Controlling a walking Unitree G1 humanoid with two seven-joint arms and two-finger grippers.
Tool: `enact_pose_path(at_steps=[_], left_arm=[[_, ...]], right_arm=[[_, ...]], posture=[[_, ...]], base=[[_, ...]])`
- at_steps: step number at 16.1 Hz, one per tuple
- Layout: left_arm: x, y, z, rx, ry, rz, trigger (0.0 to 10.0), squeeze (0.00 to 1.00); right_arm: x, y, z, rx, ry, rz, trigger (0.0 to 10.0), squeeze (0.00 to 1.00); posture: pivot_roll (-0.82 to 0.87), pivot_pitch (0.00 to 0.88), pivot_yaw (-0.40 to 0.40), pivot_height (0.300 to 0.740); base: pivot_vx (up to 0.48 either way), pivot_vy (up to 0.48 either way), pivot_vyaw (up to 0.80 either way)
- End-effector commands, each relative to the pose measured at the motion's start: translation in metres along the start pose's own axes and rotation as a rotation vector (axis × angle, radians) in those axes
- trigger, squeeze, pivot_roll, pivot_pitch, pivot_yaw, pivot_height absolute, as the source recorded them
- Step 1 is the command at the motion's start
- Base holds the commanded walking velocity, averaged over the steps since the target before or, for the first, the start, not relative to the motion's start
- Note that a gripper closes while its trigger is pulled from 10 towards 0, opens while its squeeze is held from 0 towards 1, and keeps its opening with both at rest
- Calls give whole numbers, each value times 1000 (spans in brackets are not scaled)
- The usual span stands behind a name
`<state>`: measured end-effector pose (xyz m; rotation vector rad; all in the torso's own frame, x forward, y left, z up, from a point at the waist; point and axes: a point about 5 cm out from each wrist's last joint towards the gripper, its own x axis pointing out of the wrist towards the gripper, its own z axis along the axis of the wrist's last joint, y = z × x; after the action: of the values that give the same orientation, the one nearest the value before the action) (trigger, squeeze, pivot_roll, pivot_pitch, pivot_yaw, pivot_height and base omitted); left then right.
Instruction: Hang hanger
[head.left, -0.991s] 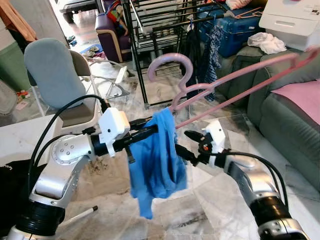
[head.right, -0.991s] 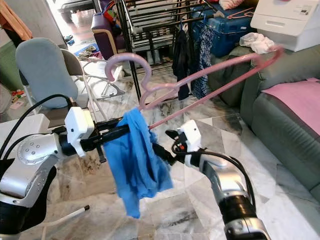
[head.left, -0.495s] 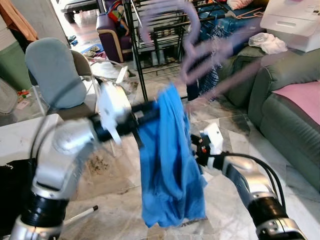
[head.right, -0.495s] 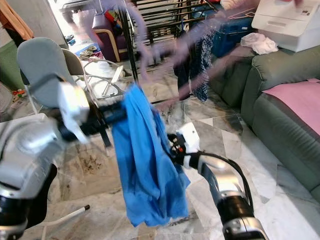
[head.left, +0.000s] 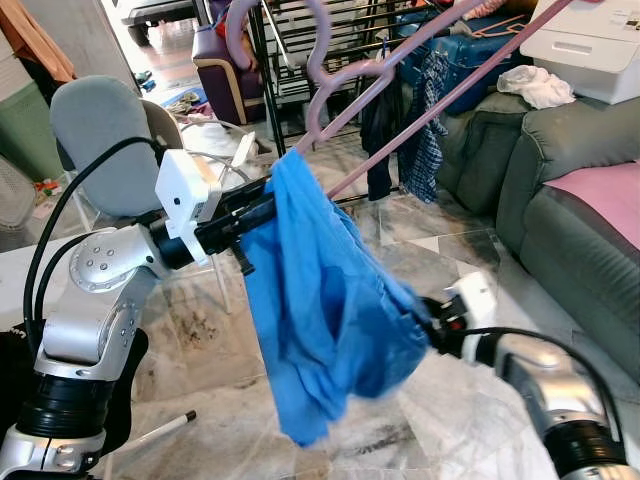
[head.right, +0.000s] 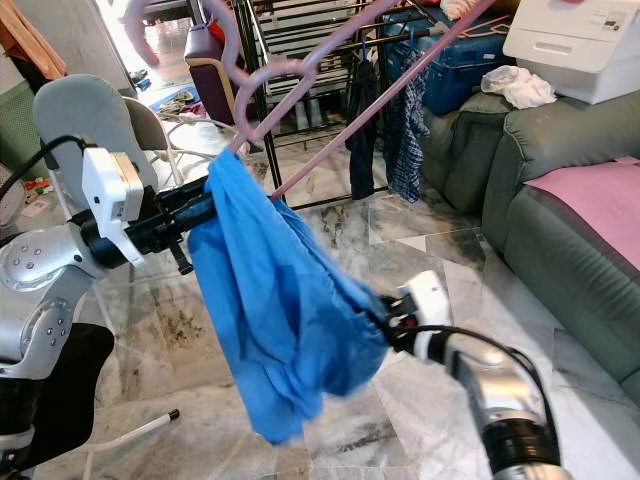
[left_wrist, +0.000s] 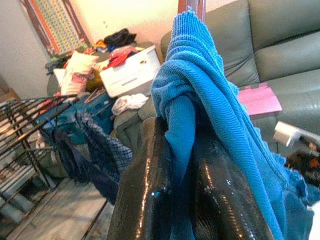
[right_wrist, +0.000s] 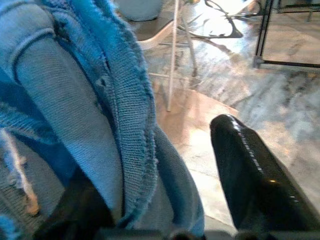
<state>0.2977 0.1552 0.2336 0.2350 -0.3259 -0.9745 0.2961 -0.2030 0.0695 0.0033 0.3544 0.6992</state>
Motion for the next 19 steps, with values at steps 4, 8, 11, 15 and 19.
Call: enact_pose_path(at_steps=[4, 8, 11, 15, 19], left_arm=[[-26, 10, -21, 4, 76, 98, 0, 0], [-39, 7, -35, -54, 109, 117, 0, 0], [-47, -6, -45, -138, 124, 74, 0, 0], [-51, -37, -64, -304, 159, -37, 0, 0], [-62, -49, -78, -377, 213, -74, 0, 0]], right_arm=[[-9, -22, 23, -32, -49, -102, 0, 0], [-6, -38, 53, -14, -139, -236, 0, 0], [-1, -48, 91, -20, -236, -352, 0, 0], [4, -59, 132, -35, -314, -492, 0, 0], [6, -61, 138, -41, -317, -514, 0, 0]], posture=[[-95, 0, 87, 740], [-93, 0, 82, 740], [-97, 0, 79, 740], [-101, 0, 72, 740], [-105, 0, 68, 740]], base=[[0, 0, 0], [0, 0, 0], [0, 0, 0], [0, 0, 0], [0, 0, 0]])
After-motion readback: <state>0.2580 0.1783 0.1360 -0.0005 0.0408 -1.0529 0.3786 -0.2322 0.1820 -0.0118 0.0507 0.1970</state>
